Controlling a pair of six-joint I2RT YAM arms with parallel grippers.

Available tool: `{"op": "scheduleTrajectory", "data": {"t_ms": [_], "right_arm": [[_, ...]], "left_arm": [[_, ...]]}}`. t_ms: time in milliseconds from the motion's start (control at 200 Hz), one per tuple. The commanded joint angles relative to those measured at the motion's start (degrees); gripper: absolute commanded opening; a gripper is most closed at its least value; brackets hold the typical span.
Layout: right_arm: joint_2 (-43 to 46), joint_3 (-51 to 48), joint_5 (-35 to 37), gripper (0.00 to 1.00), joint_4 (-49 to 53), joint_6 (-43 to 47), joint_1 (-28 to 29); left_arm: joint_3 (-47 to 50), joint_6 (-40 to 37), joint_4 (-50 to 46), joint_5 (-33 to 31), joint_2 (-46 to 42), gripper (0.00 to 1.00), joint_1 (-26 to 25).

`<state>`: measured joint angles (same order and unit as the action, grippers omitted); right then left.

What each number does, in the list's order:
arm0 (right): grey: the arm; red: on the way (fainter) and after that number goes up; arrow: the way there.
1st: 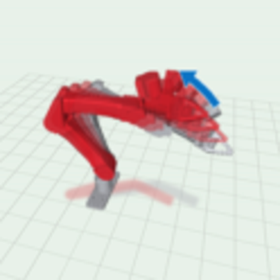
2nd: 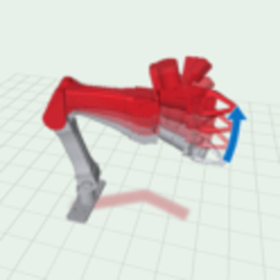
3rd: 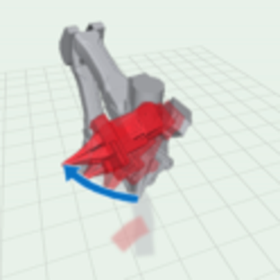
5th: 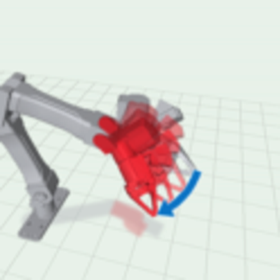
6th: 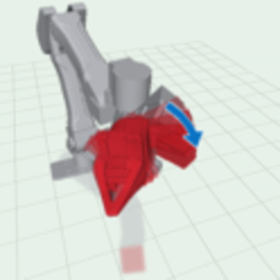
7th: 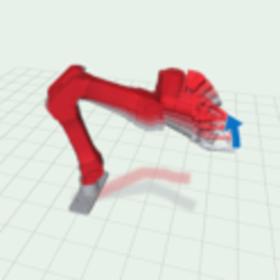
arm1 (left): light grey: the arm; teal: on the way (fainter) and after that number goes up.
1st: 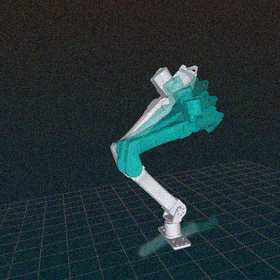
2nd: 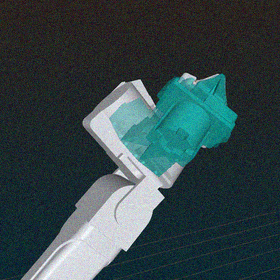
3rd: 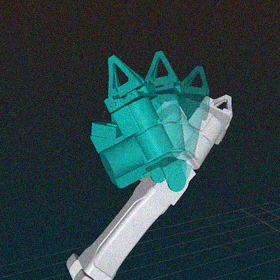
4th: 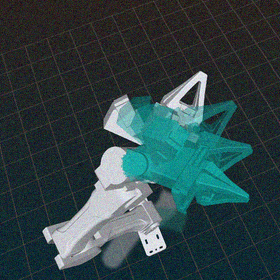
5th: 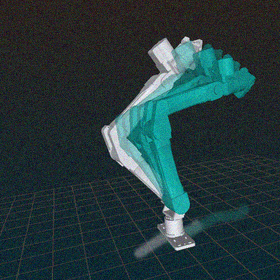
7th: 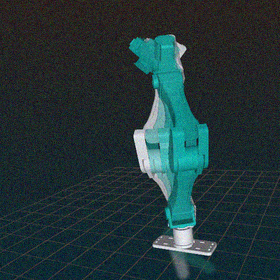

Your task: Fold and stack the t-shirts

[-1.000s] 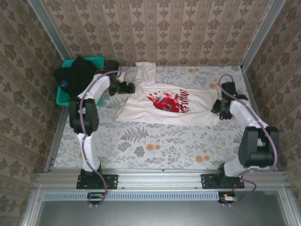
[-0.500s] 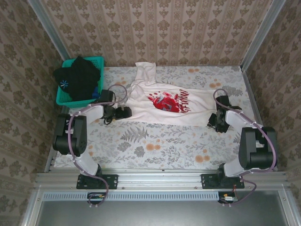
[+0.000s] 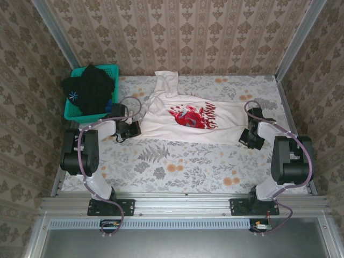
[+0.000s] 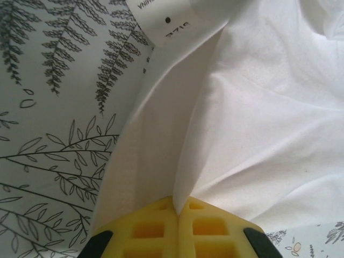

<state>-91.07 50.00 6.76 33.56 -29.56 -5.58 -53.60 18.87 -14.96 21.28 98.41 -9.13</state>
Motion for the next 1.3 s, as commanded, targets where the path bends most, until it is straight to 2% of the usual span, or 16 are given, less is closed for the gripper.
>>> {"op": "scheduleTrajectory", "data": {"t_ms": [0,130,205,255,305,360,445,550,700,805,875,1020,1215,1295], "right_arm": [[3.2,3.6,2.66,0.0,6.02,2.6,-0.94],[7.21,6.94,8.04,0.0,11.7,4.26,-1.7],[9.19,4.49,9.2,0.03,8.89,4.4,-3.56],[9.22,1.54,7.72,0.1,5.76,4.13,-5.4],[8.06,-0.45,4.73,0.11,4.36,3.32,-7.43],[6.82,-2.0,2.26,0.22,3.03,3.06,-8.19],[6.81,-3.29,0.72,0.22,2.42,2.97,-8.25],[10.65,-4.06,0.28,0.42,3.39,2.9,-8.38],[18.75,-7.53,-8.45,0.49,0.4,1.12,-6.95],[17.88,-8.86,-7.51,0.53,-1.3,-0.5,-3.29],[13.44,-8.85,-10.21,0.51,-2.59,-0.28,-3.12],[3.73,-4.74,-4.59,0.32,1.16,-0.16,-3.89],[1.64,-2.58,-6.09,0.19,0.53,1.39,-8.45],[0.83,-0.79,-5.85,0.19,2.26,2.53,-9.43]], "left_arm": [[-0.73,-0.24,-2.03,1.52,-1.97,0.0,0.55],[-1.33,0.84,-3.74,0.18,-2.58,0.0,1.88],[-0.91,1.15,-4.51,-0.97,-3.03,0.0,2.68],[-0.31,1.3,-4.38,-1.72,-3.21,0.0,2.97],[-0.13,1.34,-4.5,-1.99,-2.83,0.0,3.01],[0.2,1.53,-4.27,-1.49,-2.47,0.0,3.03],[0.83,1.77,-3.61,-0.9,-2.15,0.0,2.99],[0.73,1.44,-4.21,-1.59,-1.9,0.0,2.98],[0.52,1.14,-4.68,-0.72,-2.29,0.0,2.97],[1.09,0.92,-5.75,-1.64,-3.15,0.0,2.93],[2.02,0.8,-6.28,-1.94,-4.13,0.0,2.94],[4.6,1.29,-8.1,-3.17,-7.21,0.0,2.71],[9.42,3.32,-11.1,-6.31,-14.24,0.0,1.43],[10.36,3.52,-11.92,-7.29,-15.74,0.0,1.17]]}}
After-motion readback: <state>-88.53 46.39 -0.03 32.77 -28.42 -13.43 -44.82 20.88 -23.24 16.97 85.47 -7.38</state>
